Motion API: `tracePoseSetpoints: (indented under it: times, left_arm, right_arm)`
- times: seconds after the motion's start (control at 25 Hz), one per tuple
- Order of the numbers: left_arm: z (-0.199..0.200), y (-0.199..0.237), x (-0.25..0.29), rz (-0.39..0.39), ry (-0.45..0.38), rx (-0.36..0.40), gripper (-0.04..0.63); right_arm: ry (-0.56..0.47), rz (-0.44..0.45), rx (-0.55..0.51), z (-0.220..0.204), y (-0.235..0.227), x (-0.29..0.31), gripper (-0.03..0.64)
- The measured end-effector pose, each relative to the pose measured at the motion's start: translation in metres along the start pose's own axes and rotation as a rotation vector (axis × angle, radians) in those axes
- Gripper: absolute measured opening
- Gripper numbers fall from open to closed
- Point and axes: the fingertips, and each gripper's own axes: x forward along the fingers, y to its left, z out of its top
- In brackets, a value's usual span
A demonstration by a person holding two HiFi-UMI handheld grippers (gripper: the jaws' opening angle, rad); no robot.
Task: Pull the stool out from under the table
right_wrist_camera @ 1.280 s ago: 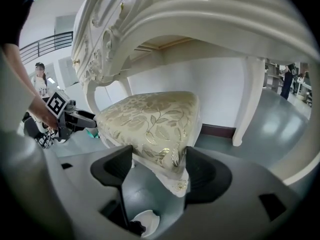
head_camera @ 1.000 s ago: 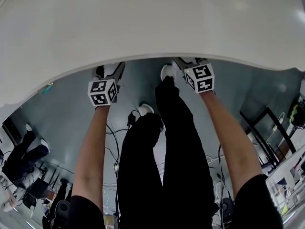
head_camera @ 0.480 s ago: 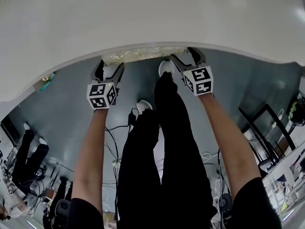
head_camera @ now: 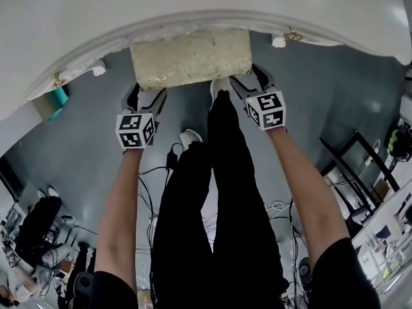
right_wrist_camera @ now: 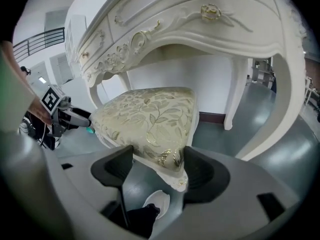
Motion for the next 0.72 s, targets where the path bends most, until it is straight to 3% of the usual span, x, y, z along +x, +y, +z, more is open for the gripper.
tracePoseSetpoints:
  times: [0.56, 0.72]
  left_arm:
    - [-0.072, -0.058, -0.044, -0.005, 0.101, -0.001, 0.379]
    - [-0.093, -0.056, -0.055, -0.015, 0.133, -0.009, 0.379]
  right_arm:
    - [0.106, -0.041, 0.012, -0.081, 0.033, -0.066, 0.33]
    - [0.139, -0.049, 0.027, -0.101, 0.052, -0.07, 0.33]
